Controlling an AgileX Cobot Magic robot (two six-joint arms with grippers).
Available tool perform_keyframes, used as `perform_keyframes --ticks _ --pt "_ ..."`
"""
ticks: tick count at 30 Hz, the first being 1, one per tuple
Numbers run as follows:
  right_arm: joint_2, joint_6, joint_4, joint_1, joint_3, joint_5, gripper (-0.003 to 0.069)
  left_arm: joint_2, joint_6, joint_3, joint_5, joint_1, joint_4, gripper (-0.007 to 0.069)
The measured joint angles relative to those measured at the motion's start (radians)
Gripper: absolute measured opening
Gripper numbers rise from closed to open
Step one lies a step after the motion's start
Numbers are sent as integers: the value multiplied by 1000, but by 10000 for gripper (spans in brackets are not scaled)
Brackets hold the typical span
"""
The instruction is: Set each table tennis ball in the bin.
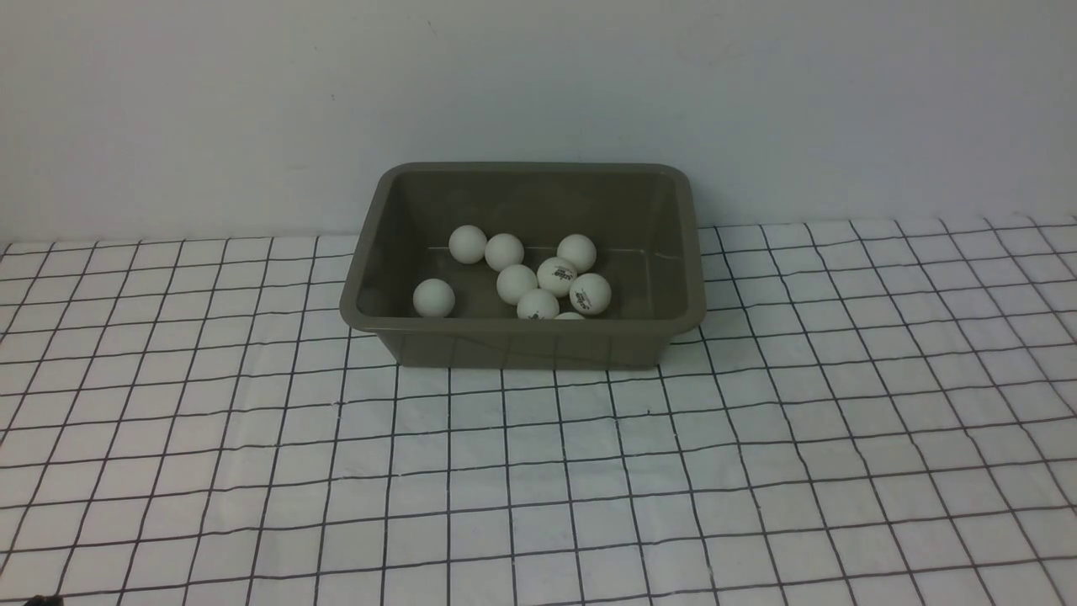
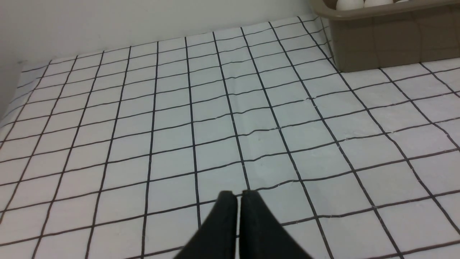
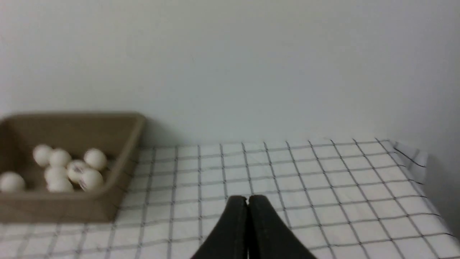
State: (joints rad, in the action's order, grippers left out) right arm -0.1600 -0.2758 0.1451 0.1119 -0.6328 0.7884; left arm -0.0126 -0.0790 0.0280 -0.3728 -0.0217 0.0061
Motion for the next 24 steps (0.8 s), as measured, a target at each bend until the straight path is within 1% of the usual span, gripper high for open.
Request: perform_keyframes --ticks 2,4,6,8,12,15,17,18,24 --pt "0 15 -120 -85 58 -139 -18 0 0 0 0 0 0 -5" --pt "0 61 -225 -148 141 -231 -18 0 0 0 0 0 0 -5" --pt "0 127 -299 -182 229 -285 -18 0 0 0 0 0 0 -5" --pt "-1 189 -343 -191 291 -312 -18 0 0 0 0 0 0 -5" --pt "-3 316 -371 -191 384 -345 -18 0 0 0 0 0 0 -5" --pt "-3 385 -377 -186 425 -359 -18 0 0 0 0 0 0 -5" --pt "-3 407 -377 -175 440 -359 -18 0 0 0 0 0 0 -5" --pt "-3 430 -377 -153 459 -360 -18 0 0 0 0 0 0 -5" --pt "-3 448 -376 -108 509 -370 -18 0 0 0 0 0 0 -5"
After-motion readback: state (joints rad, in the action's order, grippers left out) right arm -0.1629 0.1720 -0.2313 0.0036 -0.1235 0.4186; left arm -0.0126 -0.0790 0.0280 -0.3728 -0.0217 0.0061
